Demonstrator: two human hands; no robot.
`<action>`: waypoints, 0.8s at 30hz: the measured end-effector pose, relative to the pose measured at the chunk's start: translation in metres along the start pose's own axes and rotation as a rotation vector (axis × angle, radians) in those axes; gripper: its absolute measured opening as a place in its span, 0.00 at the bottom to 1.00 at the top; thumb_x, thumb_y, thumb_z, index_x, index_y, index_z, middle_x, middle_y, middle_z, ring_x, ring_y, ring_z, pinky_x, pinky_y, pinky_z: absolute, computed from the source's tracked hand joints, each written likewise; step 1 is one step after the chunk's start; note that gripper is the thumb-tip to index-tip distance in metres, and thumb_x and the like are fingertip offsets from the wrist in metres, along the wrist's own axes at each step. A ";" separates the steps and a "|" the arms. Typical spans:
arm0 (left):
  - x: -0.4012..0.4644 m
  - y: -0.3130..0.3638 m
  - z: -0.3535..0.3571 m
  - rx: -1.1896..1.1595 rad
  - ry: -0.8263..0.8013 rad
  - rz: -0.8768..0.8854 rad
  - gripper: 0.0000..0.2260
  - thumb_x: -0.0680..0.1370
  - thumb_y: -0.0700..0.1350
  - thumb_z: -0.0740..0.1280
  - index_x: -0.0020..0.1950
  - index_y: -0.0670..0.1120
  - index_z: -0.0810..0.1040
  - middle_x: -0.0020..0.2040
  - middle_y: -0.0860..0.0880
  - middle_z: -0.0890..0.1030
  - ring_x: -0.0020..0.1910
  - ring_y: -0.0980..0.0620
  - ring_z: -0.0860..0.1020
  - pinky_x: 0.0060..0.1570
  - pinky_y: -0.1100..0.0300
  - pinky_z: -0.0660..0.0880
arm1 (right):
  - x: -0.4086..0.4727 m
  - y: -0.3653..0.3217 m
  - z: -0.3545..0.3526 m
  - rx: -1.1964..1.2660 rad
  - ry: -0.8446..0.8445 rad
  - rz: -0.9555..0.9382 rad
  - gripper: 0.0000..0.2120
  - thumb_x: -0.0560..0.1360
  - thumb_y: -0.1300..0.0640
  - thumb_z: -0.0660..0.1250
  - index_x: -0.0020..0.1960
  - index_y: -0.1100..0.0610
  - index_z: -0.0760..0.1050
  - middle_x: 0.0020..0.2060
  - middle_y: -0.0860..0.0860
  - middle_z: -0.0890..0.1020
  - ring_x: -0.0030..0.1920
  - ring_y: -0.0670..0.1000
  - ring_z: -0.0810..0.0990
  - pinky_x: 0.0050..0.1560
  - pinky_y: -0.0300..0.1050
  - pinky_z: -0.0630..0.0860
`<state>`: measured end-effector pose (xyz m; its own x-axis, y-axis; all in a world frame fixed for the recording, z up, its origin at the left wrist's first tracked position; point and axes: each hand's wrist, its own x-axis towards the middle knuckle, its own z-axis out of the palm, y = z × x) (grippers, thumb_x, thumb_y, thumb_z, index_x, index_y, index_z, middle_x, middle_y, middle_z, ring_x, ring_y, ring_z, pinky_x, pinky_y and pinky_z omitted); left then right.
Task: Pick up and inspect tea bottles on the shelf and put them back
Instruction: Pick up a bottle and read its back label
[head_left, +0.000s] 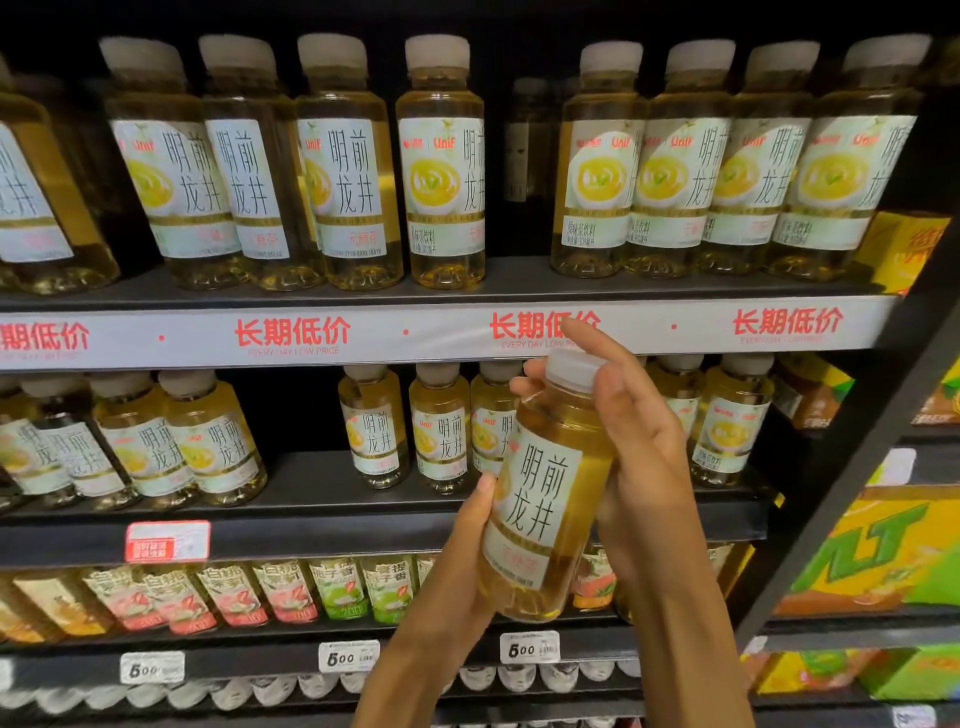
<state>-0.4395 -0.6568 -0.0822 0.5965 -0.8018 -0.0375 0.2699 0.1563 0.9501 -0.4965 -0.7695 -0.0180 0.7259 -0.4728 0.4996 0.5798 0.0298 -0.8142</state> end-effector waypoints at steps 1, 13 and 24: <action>-0.001 -0.002 0.000 -0.003 0.019 -0.001 0.19 0.72 0.63 0.56 0.55 0.62 0.82 0.54 0.53 0.84 0.54 0.56 0.82 0.50 0.61 0.79 | 0.000 0.001 0.000 -0.008 0.007 0.001 0.17 0.75 0.45 0.63 0.61 0.48 0.77 0.52 0.54 0.84 0.56 0.54 0.82 0.55 0.46 0.77; -0.002 0.016 0.004 0.169 0.069 0.207 0.33 0.60 0.70 0.72 0.57 0.50 0.78 0.55 0.50 0.84 0.56 0.52 0.81 0.50 0.64 0.78 | 0.008 0.002 0.001 0.046 0.030 0.002 0.22 0.73 0.45 0.64 0.63 0.54 0.74 0.52 0.54 0.84 0.56 0.55 0.81 0.57 0.48 0.78; -0.004 0.019 0.000 0.193 -0.037 0.125 0.45 0.56 0.75 0.69 0.63 0.47 0.75 0.56 0.49 0.83 0.57 0.50 0.81 0.54 0.58 0.78 | 0.013 0.003 0.001 0.118 0.010 0.111 0.22 0.72 0.44 0.64 0.61 0.54 0.76 0.50 0.55 0.84 0.54 0.56 0.82 0.55 0.48 0.79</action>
<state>-0.4367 -0.6511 -0.0640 0.5870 -0.8043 0.0924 0.0440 0.1457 0.9884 -0.4848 -0.7751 -0.0139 0.7844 -0.4697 0.4052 0.5363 0.1853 -0.8234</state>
